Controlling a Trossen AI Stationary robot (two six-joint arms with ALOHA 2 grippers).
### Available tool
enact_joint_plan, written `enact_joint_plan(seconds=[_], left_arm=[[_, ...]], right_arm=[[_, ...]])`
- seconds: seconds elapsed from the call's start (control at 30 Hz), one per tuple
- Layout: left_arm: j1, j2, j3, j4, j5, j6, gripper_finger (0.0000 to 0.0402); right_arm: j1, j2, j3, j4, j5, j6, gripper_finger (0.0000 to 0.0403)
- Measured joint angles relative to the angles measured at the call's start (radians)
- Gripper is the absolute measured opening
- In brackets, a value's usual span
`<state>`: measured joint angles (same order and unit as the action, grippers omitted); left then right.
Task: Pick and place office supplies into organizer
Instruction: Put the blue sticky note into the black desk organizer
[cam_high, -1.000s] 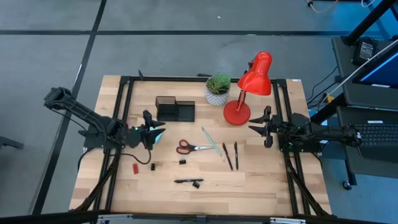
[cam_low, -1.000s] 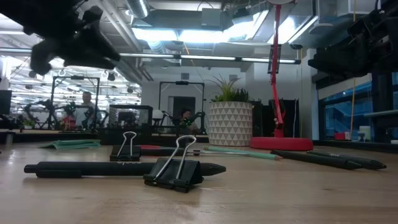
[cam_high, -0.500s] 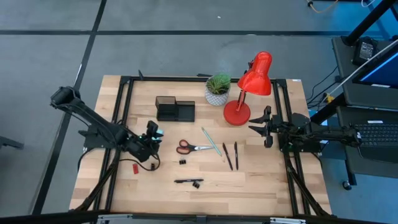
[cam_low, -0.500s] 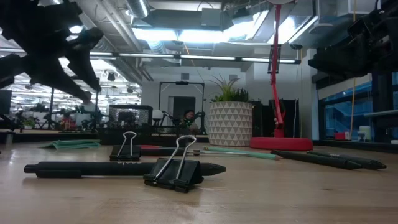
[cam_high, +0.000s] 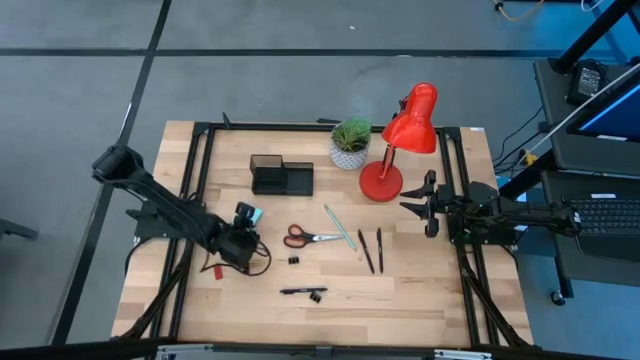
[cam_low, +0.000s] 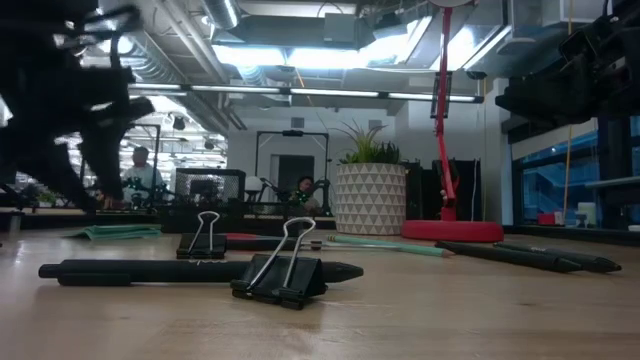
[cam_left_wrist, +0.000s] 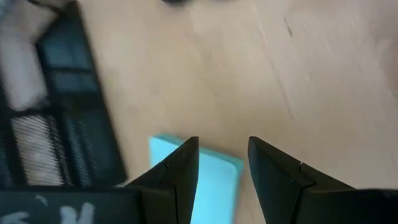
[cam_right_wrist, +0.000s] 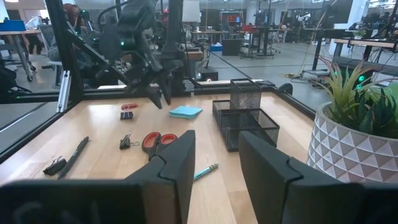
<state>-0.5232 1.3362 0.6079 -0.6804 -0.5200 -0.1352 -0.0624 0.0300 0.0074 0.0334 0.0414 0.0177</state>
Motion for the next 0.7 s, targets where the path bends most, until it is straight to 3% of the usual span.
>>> enact_joint_plan(seconds=[0.3, 0.7], left_arm=[[0.001, 0.110, 0.000, -0.035, 0.009, -0.099, 0.0134], [0.000, 0.158, 0.004, -0.053, 0.012, -0.146, 0.0134]], right_arm=[[0.000, 0.000, 0.000, 0.000, 0.000, 0.000, 0.0127], [0.000, 0.000, 0.000, 0.000, 0.000, 0.001, 0.0127]])
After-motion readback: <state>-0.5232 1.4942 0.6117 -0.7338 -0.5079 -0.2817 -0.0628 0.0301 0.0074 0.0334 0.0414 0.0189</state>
